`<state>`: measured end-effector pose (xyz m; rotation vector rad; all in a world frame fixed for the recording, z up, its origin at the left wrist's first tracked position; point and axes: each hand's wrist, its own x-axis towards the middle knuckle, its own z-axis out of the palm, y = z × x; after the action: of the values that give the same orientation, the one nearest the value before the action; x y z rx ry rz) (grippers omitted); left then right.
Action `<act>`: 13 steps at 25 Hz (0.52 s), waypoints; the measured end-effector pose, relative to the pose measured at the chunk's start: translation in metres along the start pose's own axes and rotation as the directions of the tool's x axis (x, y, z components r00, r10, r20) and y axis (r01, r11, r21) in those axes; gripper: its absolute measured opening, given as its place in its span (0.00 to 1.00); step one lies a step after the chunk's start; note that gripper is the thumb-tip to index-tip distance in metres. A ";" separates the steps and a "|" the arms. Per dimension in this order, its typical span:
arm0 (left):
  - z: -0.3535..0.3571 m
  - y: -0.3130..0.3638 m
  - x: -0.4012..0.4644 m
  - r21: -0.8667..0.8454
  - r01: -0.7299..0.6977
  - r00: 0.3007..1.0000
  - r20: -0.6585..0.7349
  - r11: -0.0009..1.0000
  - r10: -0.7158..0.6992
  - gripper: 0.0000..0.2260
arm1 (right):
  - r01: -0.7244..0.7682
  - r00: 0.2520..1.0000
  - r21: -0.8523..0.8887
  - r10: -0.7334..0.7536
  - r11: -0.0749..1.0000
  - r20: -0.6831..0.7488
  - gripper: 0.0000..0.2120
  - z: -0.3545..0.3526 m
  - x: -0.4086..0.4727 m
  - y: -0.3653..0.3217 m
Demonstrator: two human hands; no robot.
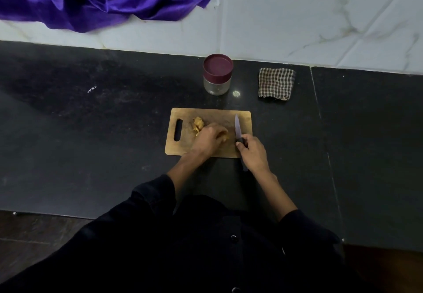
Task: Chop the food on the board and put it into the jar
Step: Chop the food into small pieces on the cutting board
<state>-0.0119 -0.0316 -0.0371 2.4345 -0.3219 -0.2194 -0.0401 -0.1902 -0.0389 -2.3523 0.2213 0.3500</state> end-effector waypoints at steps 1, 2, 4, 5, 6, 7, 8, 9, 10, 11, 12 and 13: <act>0.002 0.000 0.002 0.010 0.000 1.000 0.013 1.000 0.000 0.11 | 0.001 1.000 -0.002 -0.001 1.000 -0.006 0.15 0.000 0.000 0.000; 0.002 0.000 0.003 0.012 -0.001 1.000 0.012 1.000 0.001 0.12 | 0.000 1.000 0.000 0.000 1.000 -0.010 0.15 -0.001 0.000 0.000; 0.001 0.001 0.000 -0.020 0.008 1.000 -0.021 1.000 -0.008 0.17 | -0.004 1.000 0.005 0.004 1.000 -0.007 0.15 -0.001 0.000 -0.001; 0.001 0.000 -0.003 -0.053 0.022 0.999 -0.046 0.998 -0.024 0.20 | -0.003 1.000 0.005 0.003 1.000 -0.007 0.14 -0.001 -0.001 0.000; 0.002 -0.001 -0.006 -0.087 0.041 0.996 -0.077 0.995 -0.048 0.22 | -0.001 1.000 0.009 0.001 1.000 -0.010 0.14 0.000 -0.001 0.000; 0.005 -0.003 -0.010 -0.118 0.069 0.990 -0.113 0.991 -0.083 0.23 | -0.001 1.000 0.027 0.001 1.000 -0.019 0.13 0.000 -0.001 0.001; 0.009 -0.004 -0.014 -0.143 0.109 0.981 -0.144 0.984 -0.129 0.23 | -0.007 1.000 0.062 0.009 0.998 -0.028 0.13 -0.001 -0.001 0.002; 0.013 -0.004 -0.018 -0.165 0.151 0.971 -0.162 0.975 -0.178 0.22 | -0.016 0.999 0.108 0.020 0.994 -0.033 0.13 -0.001 -0.001 0.002; 0.016 -0.002 -0.020 -0.179 0.187 0.962 -0.167 0.966 -0.217 0.21 | -0.026 0.999 0.152 0.032 0.988 -0.036 0.12 -0.002 -0.001 0.003; 0.020 0.000 -0.022 -0.183 0.207 0.956 -0.170 0.961 -0.238 0.20 | -0.035 0.998 0.186 0.042 0.982 -0.038 0.12 -0.003 -0.001 0.004; 0.023 0.001 -0.021 -0.174 0.218 0.952 -0.176 0.960 -0.249 0.19 | -0.046 0.998 0.208 0.054 0.977 -0.036 0.11 -0.003 -0.002 0.005; 0.025 0.002 -0.020 -0.163 0.226 0.949 -0.187 0.960 -0.255 0.18 | -0.057 0.998 0.227 0.065 0.972 -0.027 0.10 -0.003 -0.003 0.005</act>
<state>-0.0369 -0.0422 -0.0536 2.3282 0.0832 -0.0888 -0.0440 -0.1959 -0.0391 -2.1310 0.3330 0.2971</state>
